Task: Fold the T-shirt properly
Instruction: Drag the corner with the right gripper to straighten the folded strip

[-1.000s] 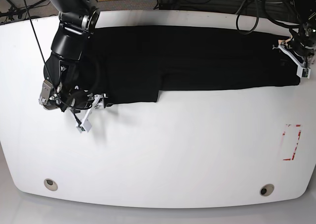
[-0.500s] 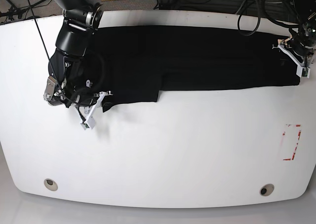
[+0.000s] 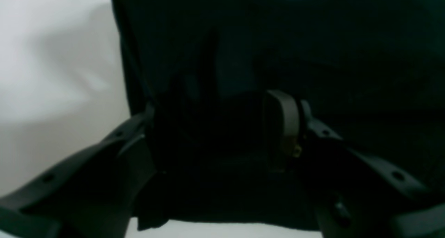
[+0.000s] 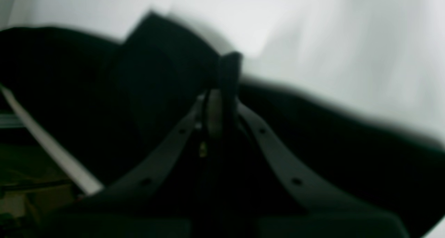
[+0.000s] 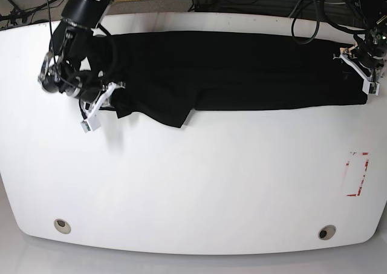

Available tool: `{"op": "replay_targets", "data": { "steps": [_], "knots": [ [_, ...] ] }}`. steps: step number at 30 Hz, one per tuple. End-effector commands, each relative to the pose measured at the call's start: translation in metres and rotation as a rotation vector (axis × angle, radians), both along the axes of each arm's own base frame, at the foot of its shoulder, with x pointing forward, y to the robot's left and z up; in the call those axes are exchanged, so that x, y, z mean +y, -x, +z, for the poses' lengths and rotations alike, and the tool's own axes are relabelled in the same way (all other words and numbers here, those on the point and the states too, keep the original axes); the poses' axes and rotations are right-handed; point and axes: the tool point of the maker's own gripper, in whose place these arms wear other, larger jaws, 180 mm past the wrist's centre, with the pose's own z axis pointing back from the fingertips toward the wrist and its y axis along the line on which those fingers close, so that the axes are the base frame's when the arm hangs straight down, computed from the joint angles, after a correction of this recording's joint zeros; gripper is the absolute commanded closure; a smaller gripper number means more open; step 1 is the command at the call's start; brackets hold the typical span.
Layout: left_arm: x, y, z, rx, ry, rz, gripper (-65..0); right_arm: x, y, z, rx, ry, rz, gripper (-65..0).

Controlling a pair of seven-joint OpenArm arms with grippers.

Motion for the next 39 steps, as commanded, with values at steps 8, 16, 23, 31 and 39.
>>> {"op": "replay_targets", "data": {
  "steps": [8,16,23,31,39],
  "knots": [
    [0.017,-0.002,0.003,-0.003,-0.009,0.009,-33.8,-0.021,0.038,0.024,-0.08,-0.061,-0.06,0.0],
    [0.024,-0.001,-0.002,0.008,0.006,0.029,-33.8,-0.048,0.058,0.015,-0.044,-0.028,-0.142,-26.3],
    [0.03,-0.012,0.011,-0.024,-0.013,0.022,-34.0,-0.076,0.061,0.015,-0.046,0.036,-0.224,-49.0],
    [0.008,-0.035,0.048,-0.203,0.097,-0.012,-34.3,-0.04,0.073,0.021,-0.053,-0.146,-0.182,-48.8],
    [0.047,-0.026,0.08,-0.349,0.168,0.116,-34.4,0.004,0.068,0.003,-0.013,-0.161,-0.129,-48.8]
  ]
}}
